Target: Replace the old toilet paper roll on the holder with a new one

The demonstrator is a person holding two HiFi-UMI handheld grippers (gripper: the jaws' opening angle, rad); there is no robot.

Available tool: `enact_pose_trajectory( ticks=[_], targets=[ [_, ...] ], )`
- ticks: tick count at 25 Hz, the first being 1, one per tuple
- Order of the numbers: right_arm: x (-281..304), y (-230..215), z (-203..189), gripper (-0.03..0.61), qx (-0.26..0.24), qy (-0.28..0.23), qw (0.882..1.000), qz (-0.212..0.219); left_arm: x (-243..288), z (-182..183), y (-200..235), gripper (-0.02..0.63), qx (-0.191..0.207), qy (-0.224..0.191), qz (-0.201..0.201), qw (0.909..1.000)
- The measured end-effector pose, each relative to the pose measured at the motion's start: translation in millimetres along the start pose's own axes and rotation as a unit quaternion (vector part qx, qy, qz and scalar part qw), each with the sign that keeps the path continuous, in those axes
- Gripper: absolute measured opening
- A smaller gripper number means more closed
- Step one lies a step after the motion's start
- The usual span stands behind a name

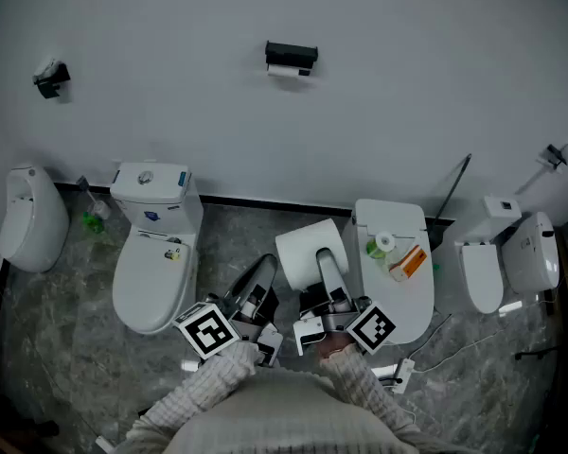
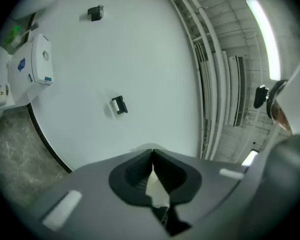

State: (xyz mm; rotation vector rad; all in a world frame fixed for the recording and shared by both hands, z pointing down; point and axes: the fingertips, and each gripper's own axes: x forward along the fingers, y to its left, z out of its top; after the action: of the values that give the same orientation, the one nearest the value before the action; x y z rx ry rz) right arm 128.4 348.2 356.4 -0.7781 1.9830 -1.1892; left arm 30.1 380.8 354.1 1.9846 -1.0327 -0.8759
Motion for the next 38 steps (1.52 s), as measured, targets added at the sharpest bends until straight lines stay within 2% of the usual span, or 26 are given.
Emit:
enact_pose_trajectory(
  ticks=[5, 11, 16, 23, 31, 38],
  targets=[
    [7.1, -11.7, 10.9, 0.456, 0.003, 0.002, 1.0, 0.002, 13.9, -6.7, 5.3, -0.002, -0.001, -0.003, -0.003, 1.0],
    [18.3, -37.8, 23.1, 0.456, 0.01, 0.007, 1.0, -0.012, 33.0, -12.2, 25.4, -0.002, -0.009, 0.0, 0.015, 0.9999],
    [46.6, -61.6, 34.0, 0.456, 0.013, 0.009, 1.0, -0.024, 63.4, -0.5, 48.7, -0.002, -0.004, 0.006, 0.019, 0.9998],
    [125.1, -89.1, 57.9, 0.456, 0.014, 0.0, 1.0, -0.021, 129.4, 46.3, 93.9, -0.002, -0.018, 0.002, 0.013, 0.9998],
    [234.6, -108.7, 91.6, 0.456, 0.006, -0.031, 0.999, -0.018, 218.9, 119.0, 133.1, -0.002, 0.0, 0.032, -0.008, 0.9995],
    [292.2, -139.1, 110.4, 0.456, 0.007, -0.057, 0.998, -0.039, 269.2, 153.0, 178.0, -0.002, -0.024, 0.05, -0.011, 0.9984]
  ],
)
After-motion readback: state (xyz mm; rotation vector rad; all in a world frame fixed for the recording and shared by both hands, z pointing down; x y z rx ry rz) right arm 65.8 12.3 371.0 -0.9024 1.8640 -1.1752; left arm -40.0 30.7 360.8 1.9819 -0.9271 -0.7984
